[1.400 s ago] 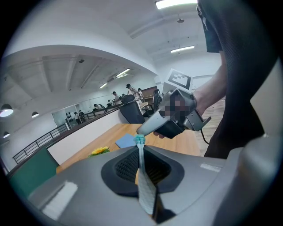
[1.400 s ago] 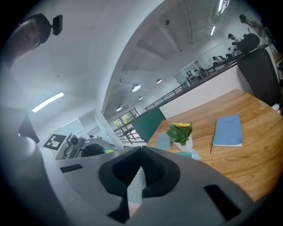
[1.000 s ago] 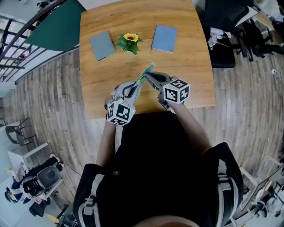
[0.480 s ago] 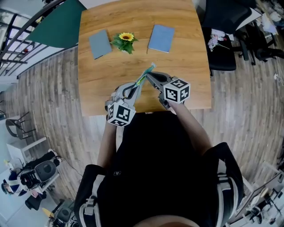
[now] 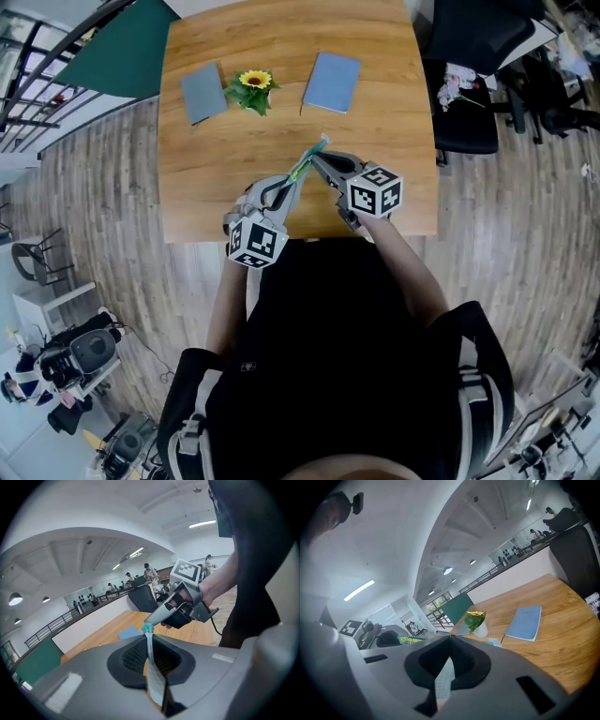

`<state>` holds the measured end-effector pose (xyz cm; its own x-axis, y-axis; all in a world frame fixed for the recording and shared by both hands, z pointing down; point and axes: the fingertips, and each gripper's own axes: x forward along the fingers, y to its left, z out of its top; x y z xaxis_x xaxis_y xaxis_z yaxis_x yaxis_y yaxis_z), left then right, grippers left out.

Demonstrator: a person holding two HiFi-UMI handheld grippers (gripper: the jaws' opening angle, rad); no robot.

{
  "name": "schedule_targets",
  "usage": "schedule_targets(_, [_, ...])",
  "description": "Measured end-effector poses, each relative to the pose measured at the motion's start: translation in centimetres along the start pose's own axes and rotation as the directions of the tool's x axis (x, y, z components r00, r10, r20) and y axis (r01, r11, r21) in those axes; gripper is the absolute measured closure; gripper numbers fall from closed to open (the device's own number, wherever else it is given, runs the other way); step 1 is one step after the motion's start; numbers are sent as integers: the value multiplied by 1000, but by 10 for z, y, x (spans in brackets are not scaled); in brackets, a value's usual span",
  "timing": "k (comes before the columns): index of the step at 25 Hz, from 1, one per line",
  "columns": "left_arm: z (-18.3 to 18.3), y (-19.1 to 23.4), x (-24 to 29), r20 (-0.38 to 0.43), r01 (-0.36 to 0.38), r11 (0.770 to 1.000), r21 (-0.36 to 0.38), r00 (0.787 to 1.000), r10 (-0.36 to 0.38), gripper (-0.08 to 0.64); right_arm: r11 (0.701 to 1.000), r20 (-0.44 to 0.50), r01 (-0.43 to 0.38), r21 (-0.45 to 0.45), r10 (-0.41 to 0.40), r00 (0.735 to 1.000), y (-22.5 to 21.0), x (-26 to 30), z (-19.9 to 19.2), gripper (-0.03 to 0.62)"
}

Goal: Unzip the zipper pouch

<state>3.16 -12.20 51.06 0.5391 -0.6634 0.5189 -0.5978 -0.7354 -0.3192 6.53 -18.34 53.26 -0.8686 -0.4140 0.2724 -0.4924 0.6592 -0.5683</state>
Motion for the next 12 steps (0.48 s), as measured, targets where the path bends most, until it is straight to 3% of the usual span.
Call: schedule_targets(12, [18,-18,28,-17,9,1000,23,1000,-9,546,1000,2,21,19,-21,1000,-38,-26,-2,588])
